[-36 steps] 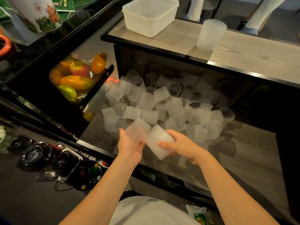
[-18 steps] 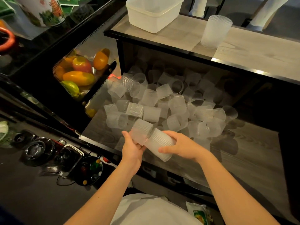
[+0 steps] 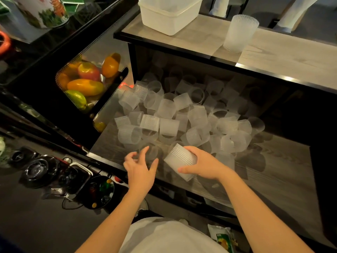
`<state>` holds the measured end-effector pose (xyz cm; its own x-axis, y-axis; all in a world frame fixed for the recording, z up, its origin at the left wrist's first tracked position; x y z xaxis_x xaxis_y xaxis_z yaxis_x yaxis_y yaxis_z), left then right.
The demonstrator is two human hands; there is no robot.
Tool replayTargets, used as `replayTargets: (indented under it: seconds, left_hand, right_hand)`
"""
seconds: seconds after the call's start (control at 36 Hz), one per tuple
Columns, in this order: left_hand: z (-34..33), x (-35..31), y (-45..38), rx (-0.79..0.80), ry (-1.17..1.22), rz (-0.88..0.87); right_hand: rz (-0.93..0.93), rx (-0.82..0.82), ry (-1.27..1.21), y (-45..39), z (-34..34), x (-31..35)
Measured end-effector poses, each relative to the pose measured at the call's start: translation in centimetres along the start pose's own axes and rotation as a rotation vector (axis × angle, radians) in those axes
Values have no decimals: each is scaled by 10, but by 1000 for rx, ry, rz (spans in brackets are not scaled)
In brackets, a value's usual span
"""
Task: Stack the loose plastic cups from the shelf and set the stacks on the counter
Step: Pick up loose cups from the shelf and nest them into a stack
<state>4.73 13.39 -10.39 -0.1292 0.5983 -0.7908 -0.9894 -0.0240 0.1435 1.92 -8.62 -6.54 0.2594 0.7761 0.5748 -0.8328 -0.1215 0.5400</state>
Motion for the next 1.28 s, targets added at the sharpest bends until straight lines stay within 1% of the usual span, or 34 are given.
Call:
replayTargets:
  seconds: [0.06, 0.08, 0.17, 0.22, 0.25, 0.28, 0.33, 0.36, 0.39, 0.44, 0.5, 0.58, 0.61, 0.64, 0.67, 0.78, 0.83, 0.89, 0.92, 0.94, 0.97, 1.03, 1.06, 1.08, 1.11, 1.17, 1.22, 1.28]
  left_hand:
    - [-8, 13, -9, 72, -236, 2]
    - [-11, 18, -12, 90, -298, 5]
    - [-10, 17, -18, 73, -334, -49]
    - [-7, 13, -17, 55, -257, -106]
    - [-6, 12, -16, 78, -161, -90]
    - [-5, 12, -15, 111, -17, -39]
    - [-4, 10, -8, 183, 376, 143]
    - [-3, 7, -4, 197, 565, 206]
    - [0, 2, -2, 194, 683, 214]
    - [7, -2, -1, 160, 811, 209]
    - [12, 1, -5, 122, 941, 253]
    - [13, 8, -8, 138, 1217, 393]
    - [15, 6, -8, 166, 1272, 398]
    - [17, 3, -8, 205, 1269, 382]
    - [18, -1, -6, 251, 1218, 352]
    - [11, -23, 3, 389, 918, 227]
    - [3, -35, 10, 462, 777, 175]
    - [5, -40, 10, 473, 711, 146]
    - [12, -40, 6, 423, 712, 126]
    - [24, -40, 0, 330, 716, 96]
    - [39, -35, -10, 195, 696, 71]
    - [67, -19, -33, -77, 551, 68]
    - [78, -11, -44, -171, 452, 90]
    - [85, -5, -57, -211, 356, 115]
    - [87, 0, -70, -208, 266, 131]
    - [83, 4, -91, -129, 119, 125]
    - [78, 5, -101, -72, 41, 116]
    - [85, 5, -105, -99, 34, 85]
  right_hand:
    - [-11, -13, -14, -2, -3, -1]
    - [-17, -15, -21, -2, -4, -1]
    - [-31, -10, -16, -1, -7, -2]
    - [-45, -8, 3, -1, -8, -4]
    - [-52, -4, 11, -1, -8, -5]
    - [-57, 0, 19, -1, -9, -6]
    - [-61, 8, 19, -1, -10, -6]
    - [-56, 11, 19, -2, -9, -5]
    - [-48, 19, 21, -2, -9, -2]
    - [-25, 56, 34, -2, -9, 4]
    - [2, 87, 31, -3, -7, 11]
    - [24, 84, -39, -3, -2, 21]
    - [30, 88, -49, -4, -1, 23]
    - [37, 96, -50, -5, -1, 26]
    - [45, 114, -36, -6, -3, 29]
    - [101, 171, 90, -11, -15, 44]
    - [118, 156, 101, -14, -17, 52]
    - [125, 139, 83, -16, -16, 58]
    - [131, 126, 60, -18, -16, 60]
    - [135, 107, 27, -19, -14, 62]
    - [134, 81, -5, -19, -11, 64]
    - [122, 17, -39, -21, -5, 66]
    - [110, -11, -46, -23, -3, 66]
    - [99, -34, -53, -24, -2, 66]
    - [90, -49, -59, -26, -3, 65]
    - [75, -53, -71, -29, -5, 65]
    - [70, -50, -75, -32, -8, 65]
    - [61, -51, -73, -33, -10, 65]
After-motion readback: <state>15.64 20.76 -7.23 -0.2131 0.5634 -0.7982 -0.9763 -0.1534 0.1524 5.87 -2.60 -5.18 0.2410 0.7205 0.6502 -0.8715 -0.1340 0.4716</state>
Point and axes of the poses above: each hand's wrist, its own y-axis away from the middle knuckle, its own z-axis out of the back of the hand, x = y × z, the point moved 9 cm from there along -y, towards the middle knuckle, and after that the axes turned 13 degrees about y, right-handed, at the moved point
